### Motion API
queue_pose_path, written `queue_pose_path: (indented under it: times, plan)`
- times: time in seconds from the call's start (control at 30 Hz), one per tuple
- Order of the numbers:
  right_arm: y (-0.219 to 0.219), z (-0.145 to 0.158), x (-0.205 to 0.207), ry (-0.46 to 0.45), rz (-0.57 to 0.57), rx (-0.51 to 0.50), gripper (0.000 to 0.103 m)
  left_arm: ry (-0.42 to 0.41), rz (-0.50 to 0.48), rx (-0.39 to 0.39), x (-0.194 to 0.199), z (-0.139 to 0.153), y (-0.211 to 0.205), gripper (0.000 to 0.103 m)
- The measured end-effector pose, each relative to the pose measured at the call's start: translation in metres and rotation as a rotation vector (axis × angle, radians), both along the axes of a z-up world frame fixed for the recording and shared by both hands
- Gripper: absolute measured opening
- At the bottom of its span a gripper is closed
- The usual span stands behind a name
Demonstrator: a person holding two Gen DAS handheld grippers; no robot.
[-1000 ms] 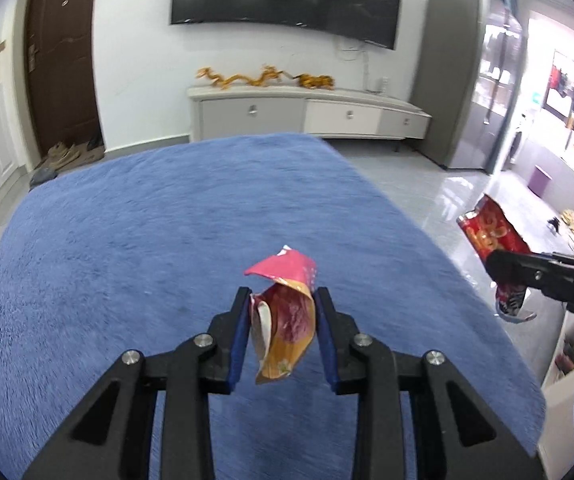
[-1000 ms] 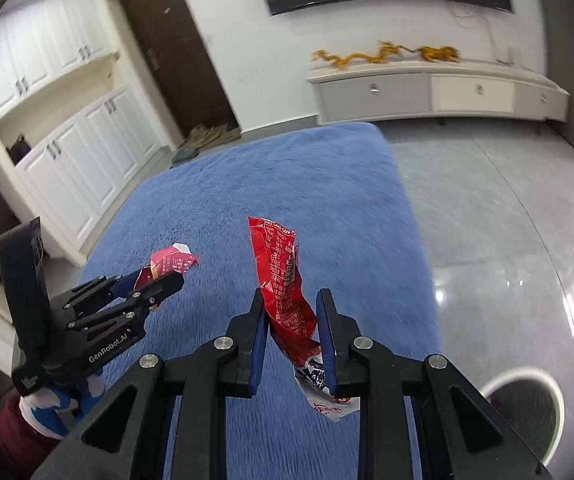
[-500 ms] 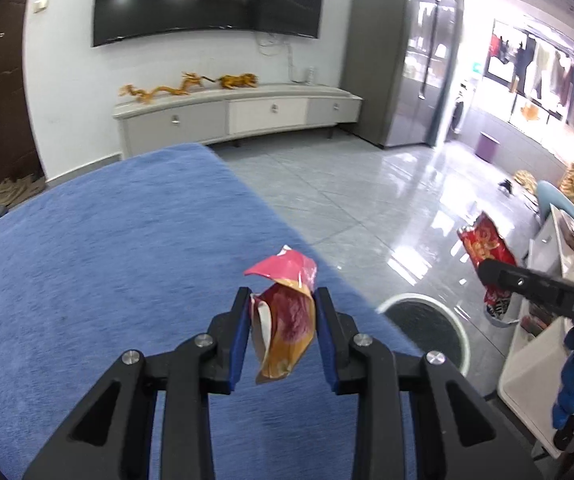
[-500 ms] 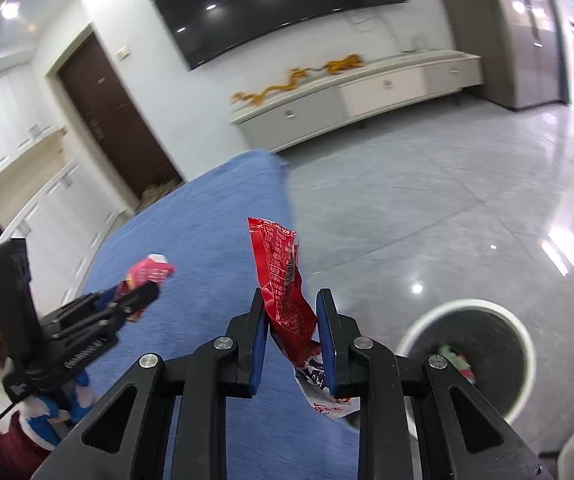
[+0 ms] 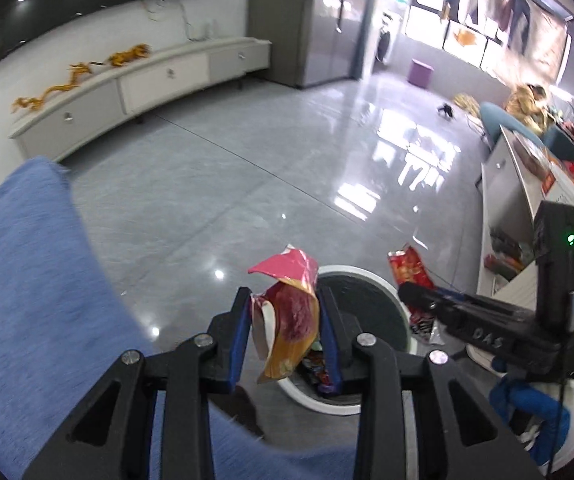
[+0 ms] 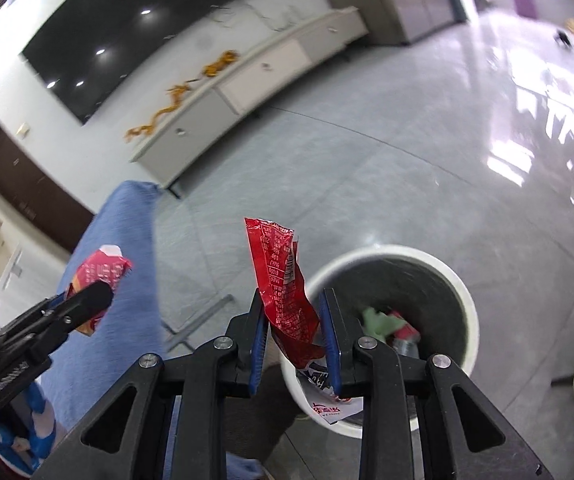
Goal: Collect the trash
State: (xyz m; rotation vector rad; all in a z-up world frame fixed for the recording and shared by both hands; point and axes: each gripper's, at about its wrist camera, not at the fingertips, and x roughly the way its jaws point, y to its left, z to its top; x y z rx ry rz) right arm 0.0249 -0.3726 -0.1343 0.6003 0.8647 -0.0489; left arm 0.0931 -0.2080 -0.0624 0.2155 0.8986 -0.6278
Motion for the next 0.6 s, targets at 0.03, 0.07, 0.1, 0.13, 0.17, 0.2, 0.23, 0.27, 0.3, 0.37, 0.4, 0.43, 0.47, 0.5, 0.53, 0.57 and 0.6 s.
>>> queue_pose_path:
  times: [0.03, 0.07, 0.1, 0.13, 0.17, 0.2, 0.23, 0.27, 0.3, 0.37, 0.4, 0.43, 0.47, 0.5, 0.53, 0.57, 0.6]
  plan:
    - [-0.006, -0.008, 0.002, 0.014, -0.017, 0.009, 0.027, 0.011, -0.009, 0.004, 0.001, -0.004, -0.007, 0.032]
    - [-0.011, -0.015, 0.003, 0.026, -0.030, 0.021, 0.027, 0.024, -0.016, 0.007, 0.003, -0.009, -0.014, 0.032]
    - [-0.015, -0.022, 0.002, 0.038, -0.041, 0.027, 0.027, 0.038, -0.023, 0.009, 0.006, -0.012, -0.020, 0.033]
    - [-0.022, -0.028, 0.001, 0.047, -0.049, 0.033, 0.031, 0.055, -0.029, 0.009, 0.010, -0.016, -0.026, 0.033]
    - [-0.024, -0.032, 0.003, 0.056, -0.057, 0.039, 0.039, 0.077, -0.033, -0.001, 0.013, -0.019, -0.031, 0.036]
    - [-0.029, -0.037, 0.002, 0.064, -0.069, 0.046, 0.043, 0.091, -0.033, -0.008, 0.015, -0.021, -0.033, 0.043]
    - [-0.032, -0.041, 0.001, 0.073, -0.085, 0.049, 0.050, 0.100, -0.029, -0.015, 0.017, -0.023, -0.034, 0.048]
    - [-0.035, -0.042, 0.001, 0.076, -0.096, 0.049, 0.051, 0.105, -0.025, -0.023, 0.017, -0.023, -0.035, 0.054]
    - [-0.037, -0.043, -0.001, 0.079, -0.105, 0.048, 0.051, 0.109, -0.025, -0.033, 0.018, -0.023, -0.037, 0.055]
    - [-0.040, -0.044, -0.004, 0.080, -0.117, 0.044, 0.051, 0.115, -0.030, -0.041, 0.018, -0.022, -0.040, 0.055]
    - [-0.039, -0.042, -0.005, 0.079, -0.120, 0.037, 0.052, 0.110, -0.029, -0.041, 0.017, -0.020, -0.041, 0.056]
    - [-0.040, -0.040, -0.008, 0.078, -0.125, 0.027, 0.053, 0.105, -0.027, -0.040, 0.016, -0.019, -0.041, 0.056]
    - [-0.041, -0.037, -0.011, 0.076, -0.131, 0.018, 0.054, 0.097, -0.023, -0.041, 0.014, -0.017, -0.037, 0.056]
    - [-0.042, -0.035, -0.012, 0.073, -0.138, 0.009, 0.055, 0.090, -0.012, -0.044, 0.012, -0.014, -0.033, 0.056]
    - [-0.042, -0.031, -0.014, 0.070, -0.141, 0.000, 0.056, 0.088, -0.003, -0.046, 0.010, -0.013, -0.030, 0.056]
    - [-0.042, -0.028, -0.015, 0.067, -0.144, -0.011, 0.058, 0.087, 0.009, -0.048, 0.009, -0.012, -0.027, 0.056]
    - [-0.040, -0.023, -0.017, 0.064, -0.147, -0.028, 0.059, 0.076, 0.031, -0.047, 0.007, -0.009, -0.021, 0.058]
